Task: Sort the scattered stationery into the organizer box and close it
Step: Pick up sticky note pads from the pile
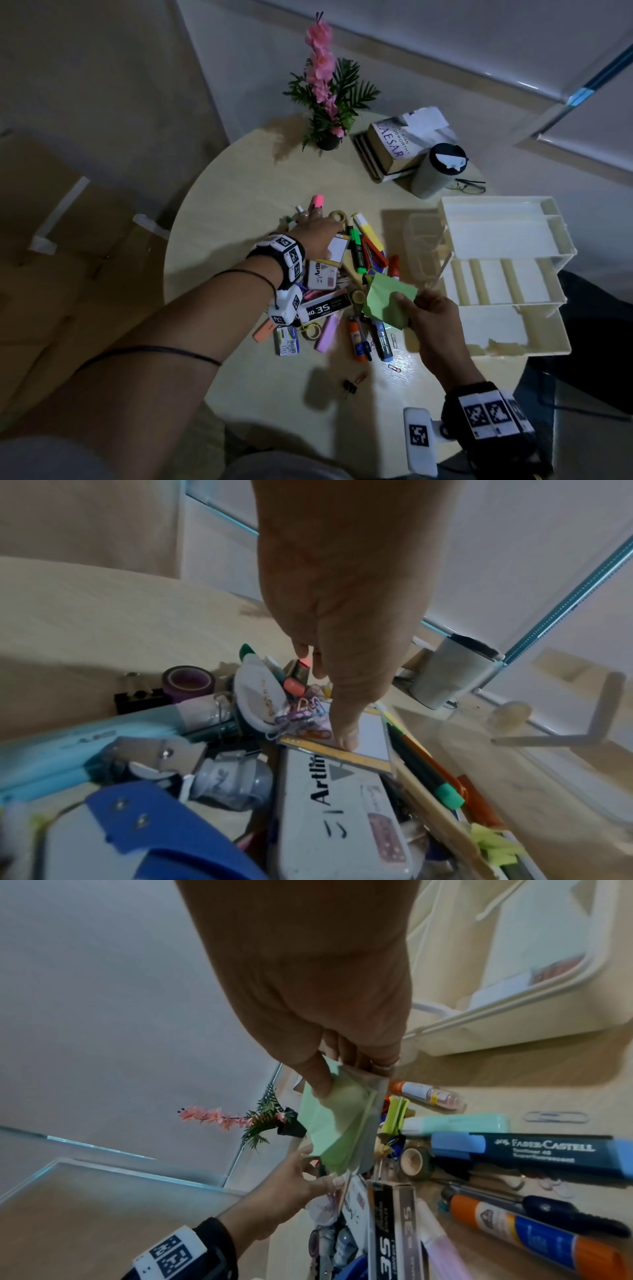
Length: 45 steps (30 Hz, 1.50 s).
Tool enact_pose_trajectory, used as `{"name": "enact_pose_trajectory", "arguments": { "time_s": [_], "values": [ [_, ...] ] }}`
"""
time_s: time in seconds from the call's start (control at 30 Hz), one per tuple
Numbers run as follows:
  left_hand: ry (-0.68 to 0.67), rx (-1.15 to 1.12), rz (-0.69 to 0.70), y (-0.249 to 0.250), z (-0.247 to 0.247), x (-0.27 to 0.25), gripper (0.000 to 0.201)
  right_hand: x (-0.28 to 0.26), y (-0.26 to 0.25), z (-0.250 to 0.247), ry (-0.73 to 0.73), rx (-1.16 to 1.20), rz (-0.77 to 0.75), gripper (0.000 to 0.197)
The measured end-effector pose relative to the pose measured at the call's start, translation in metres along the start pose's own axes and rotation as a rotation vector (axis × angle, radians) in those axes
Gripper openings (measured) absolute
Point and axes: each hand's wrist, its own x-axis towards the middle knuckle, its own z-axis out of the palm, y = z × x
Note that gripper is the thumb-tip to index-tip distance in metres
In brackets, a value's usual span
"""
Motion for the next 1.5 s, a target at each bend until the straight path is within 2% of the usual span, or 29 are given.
{"name": "enact_pose_trajectory", "arguments": {
  "time_s": [0.1, 0.23, 0.33, 0.43, 0.6, 0.7, 0.83, 1.0, 1.17, 1.23, 1.3, 1.5],
  "values": [
    [0.026, 0.021, 0.044, 0.002, -0.002, 0.006, 0.055, -0.002, 0.003, -0.006, 0.023, 0.013, 0.009, 0.018],
    [0.141, -0.177, -0.015, 0.007, -0.008, 0.003, 0.031, 0.000, 0.007, -0.015, 0.049, -0.119, -0.028, 0.015],
    [0.186, -0.269, 0.052, 0.013, -0.016, -0.011, 0.021, 0.004, 0.011, -0.021, 0.051, -0.196, -0.066, 0.018],
    [0.209, -0.410, 0.115, 0.022, -0.027, -0.031, 0.022, 0.007, 0.010, -0.026, 0.050, -0.229, -0.093, 0.018],
    [0.213, -0.773, 0.275, 0.059, -0.028, -0.067, 0.023, 0.008, -0.002, -0.031, -0.061, -0.199, -0.105, 0.022],
    [0.256, -0.861, 0.293, 0.087, -0.011, -0.076, 0.020, 0.003, -0.010, -0.036, -0.172, -0.142, -0.124, 0.023],
    [0.322, -0.839, 0.215, 0.110, 0.014, -0.080, 0.023, -0.001, -0.007, -0.053, -0.257, -0.048, -0.072, 0.022],
    [0.344, -0.839, 0.152, 0.139, 0.039, -0.080, 0.018, -0.013, -0.006, -0.073, -0.262, 0.049, 0.010, 0.029],
    [0.308, -0.850, 0.128, 0.180, 0.054, -0.072, 0.017, -0.011, 0.003, -0.115, -0.329, -0.023, -0.036, 0.041],
    [0.285, -0.853, 0.106, 0.199, 0.061, -0.069, 0.017, -0.007, 0.006, -0.135, -0.350, -0.061, -0.022, 0.036],
    [0.275, -0.854, 0.072, 0.216, 0.070, -0.066, 0.018, -0.001, 0.008, -0.159, -0.304, -0.070, 0.017, 0.023],
    [0.219, -0.775, -0.230, 0.246, 0.109, -0.051, 0.030, 0.041, 0.023, -0.219, -0.042, -0.145, 0.103, 0.018]
  ]
}}
